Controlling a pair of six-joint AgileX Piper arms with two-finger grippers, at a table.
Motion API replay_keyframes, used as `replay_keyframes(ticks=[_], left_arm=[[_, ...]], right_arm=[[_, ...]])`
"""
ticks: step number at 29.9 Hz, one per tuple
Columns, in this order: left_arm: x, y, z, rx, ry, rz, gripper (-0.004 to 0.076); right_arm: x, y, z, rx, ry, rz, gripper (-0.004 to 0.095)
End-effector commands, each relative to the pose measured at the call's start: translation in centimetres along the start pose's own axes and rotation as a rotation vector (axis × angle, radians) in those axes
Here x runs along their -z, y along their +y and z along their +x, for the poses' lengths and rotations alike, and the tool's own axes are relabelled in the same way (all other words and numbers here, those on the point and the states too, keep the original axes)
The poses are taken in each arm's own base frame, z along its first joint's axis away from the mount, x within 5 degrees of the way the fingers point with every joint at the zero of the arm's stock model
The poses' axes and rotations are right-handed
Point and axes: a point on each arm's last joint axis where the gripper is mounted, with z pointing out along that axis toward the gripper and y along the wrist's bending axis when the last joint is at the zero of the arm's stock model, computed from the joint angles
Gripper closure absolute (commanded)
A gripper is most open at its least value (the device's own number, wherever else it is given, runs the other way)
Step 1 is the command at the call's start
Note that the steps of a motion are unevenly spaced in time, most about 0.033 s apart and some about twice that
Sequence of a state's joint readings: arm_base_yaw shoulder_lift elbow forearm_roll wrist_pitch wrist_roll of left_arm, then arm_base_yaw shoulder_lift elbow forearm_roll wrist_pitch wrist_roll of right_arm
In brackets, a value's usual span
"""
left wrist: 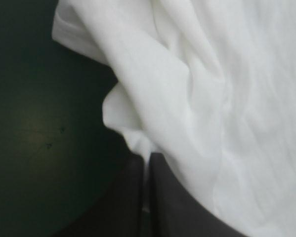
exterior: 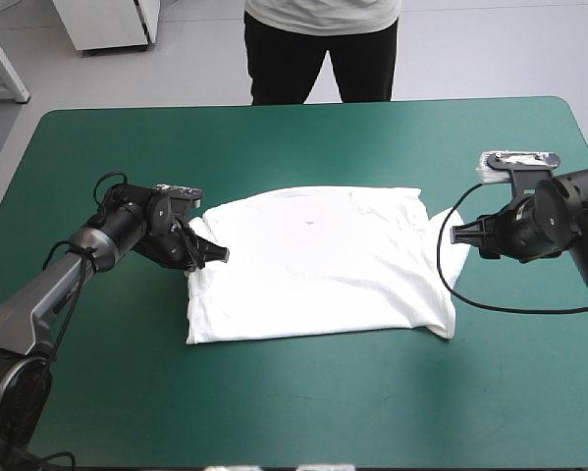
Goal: Fold the cloth
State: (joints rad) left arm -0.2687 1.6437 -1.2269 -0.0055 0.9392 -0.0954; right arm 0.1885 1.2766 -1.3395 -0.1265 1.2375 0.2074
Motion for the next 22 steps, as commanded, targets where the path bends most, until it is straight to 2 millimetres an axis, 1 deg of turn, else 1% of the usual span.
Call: replay_keyframes(ticks=[1, 3, 5, 9, 12, 14, 19, 21, 22], left_arm=[[3.9, -0.8, -1.1, 0.006, -0.135, 0.038, 0.0734], [4.3, -1.5, -1.2, -0.015, -0.149, 0.050, 0.0734], [4.5, -2.8, -1.2, -0.057, -0.162, 0.074, 0.0734], [4.0, -5.6, -1.0, -0.125, -0.173, 0.120, 0.0734], [2.7, -7.1, -0.9, -0.163, -0.143, 0.132, 0.0734], [1.5, -7.8, -0.9, -0.177, -0.111, 0.132, 0.0734], [-1.5, -8.1, -1.0, -0.191, -0.032, 0.129, 0.0734], [-2.3, -8.2, -1.0, -0.196, -0.010, 0.128, 0.0734], [-2.4, -8.2, -1.0, -0.206, -0.008, 0.127, 0.0732]], right_arm=[[1.5, -0.4, -0.5, -0.009, -0.075, 0.009, 0.0413], [1.5, -0.4, -0.5, -0.010, -0.075, 0.009, 0.0414], [1.5, -0.4, -0.5, -0.013, -0.075, 0.008, 0.0418], [1.5, -0.4, -0.5, -0.019, -0.075, 0.008, 0.0455], [1.5, -0.4, -0.5, -0.021, -0.075, 0.008, 0.0474], [1.5, -0.4, -0.5, -0.022, -0.075, 0.007, 0.0479], [1.5, -0.4, -0.4, -0.026, -0.069, 0.008, 0.0481], [1.5, -0.4, -0.4, -0.028, -0.069, 0.008, 0.0481], [1.5, -0.4, -0.4, -0.030, -0.069, 0.008, 0.0481]])
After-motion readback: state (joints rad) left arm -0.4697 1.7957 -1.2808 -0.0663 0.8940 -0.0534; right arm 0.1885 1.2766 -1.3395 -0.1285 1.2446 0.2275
